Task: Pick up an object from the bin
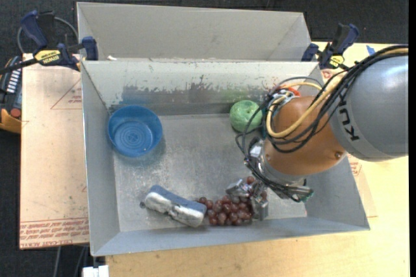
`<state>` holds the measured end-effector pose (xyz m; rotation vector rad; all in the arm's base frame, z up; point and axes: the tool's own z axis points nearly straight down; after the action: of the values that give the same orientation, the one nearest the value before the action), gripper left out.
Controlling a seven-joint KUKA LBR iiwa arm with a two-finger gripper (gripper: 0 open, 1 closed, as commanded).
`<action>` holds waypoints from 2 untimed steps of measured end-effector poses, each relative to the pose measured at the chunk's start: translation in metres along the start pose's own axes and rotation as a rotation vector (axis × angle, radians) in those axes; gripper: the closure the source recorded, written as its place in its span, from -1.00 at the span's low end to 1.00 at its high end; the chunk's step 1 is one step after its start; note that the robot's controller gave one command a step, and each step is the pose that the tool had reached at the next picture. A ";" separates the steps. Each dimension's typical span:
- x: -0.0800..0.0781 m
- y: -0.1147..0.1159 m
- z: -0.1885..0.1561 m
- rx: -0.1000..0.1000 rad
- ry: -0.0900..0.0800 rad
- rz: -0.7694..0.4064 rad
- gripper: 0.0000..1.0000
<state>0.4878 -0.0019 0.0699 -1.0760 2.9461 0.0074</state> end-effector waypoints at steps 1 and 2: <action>0.001 0.003 -0.037 -0.007 0.006 0.000 1.00; 0.000 0.002 -0.071 -0.003 0.003 0.001 1.00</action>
Offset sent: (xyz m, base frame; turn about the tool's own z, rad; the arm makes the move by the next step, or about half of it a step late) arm -0.0034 0.0011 0.0328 0.0005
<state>0.4866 -0.0010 0.1405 -1.0763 2.9499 0.0111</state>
